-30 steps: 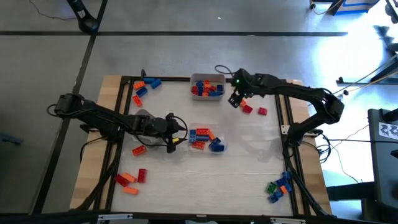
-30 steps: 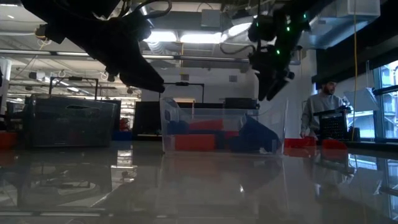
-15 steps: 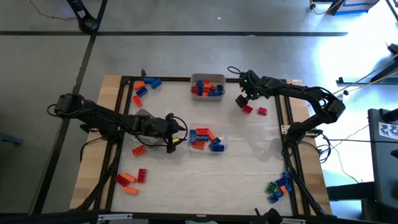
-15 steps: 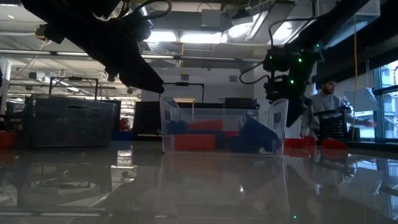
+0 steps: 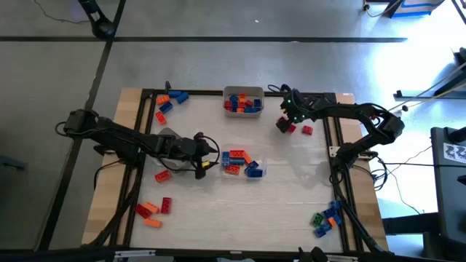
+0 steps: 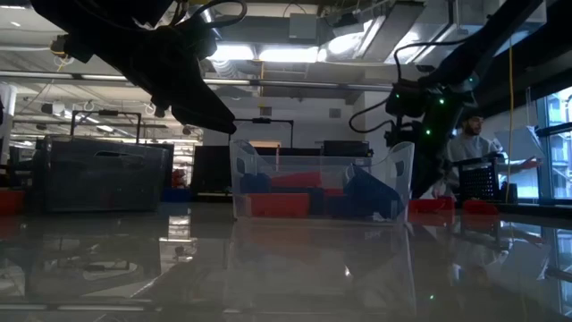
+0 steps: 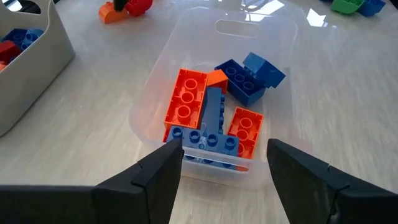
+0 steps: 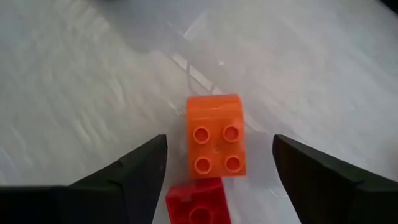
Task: Sort blocks by size
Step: Put the orange curved game piece into the black bin
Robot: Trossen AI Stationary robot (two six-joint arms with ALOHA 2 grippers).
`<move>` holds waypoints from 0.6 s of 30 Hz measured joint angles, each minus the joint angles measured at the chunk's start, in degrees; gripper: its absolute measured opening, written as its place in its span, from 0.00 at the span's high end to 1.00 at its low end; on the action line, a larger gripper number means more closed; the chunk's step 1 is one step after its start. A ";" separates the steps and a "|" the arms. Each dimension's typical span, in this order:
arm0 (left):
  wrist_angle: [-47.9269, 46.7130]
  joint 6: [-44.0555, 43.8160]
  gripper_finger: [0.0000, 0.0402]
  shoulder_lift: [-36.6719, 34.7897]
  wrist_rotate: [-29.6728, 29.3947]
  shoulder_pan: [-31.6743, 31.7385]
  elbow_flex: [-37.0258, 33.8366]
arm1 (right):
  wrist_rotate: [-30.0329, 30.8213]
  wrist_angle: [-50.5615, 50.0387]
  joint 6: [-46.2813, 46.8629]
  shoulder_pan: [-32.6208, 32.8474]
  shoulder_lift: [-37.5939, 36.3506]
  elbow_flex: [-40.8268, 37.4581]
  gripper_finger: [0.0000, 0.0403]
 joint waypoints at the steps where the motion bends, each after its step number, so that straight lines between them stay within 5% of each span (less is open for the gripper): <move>1: 0.00 0.00 0.44 0.00 0.00 0.01 0.00 | 0.00 0.36 0.00 0.00 0.00 -0.29 0.29; 18: -0.01 0.02 0.44 0.00 0.01 0.02 0.00 | -0.12 2.37 -0.25 0.09 5.94 -0.51 0.31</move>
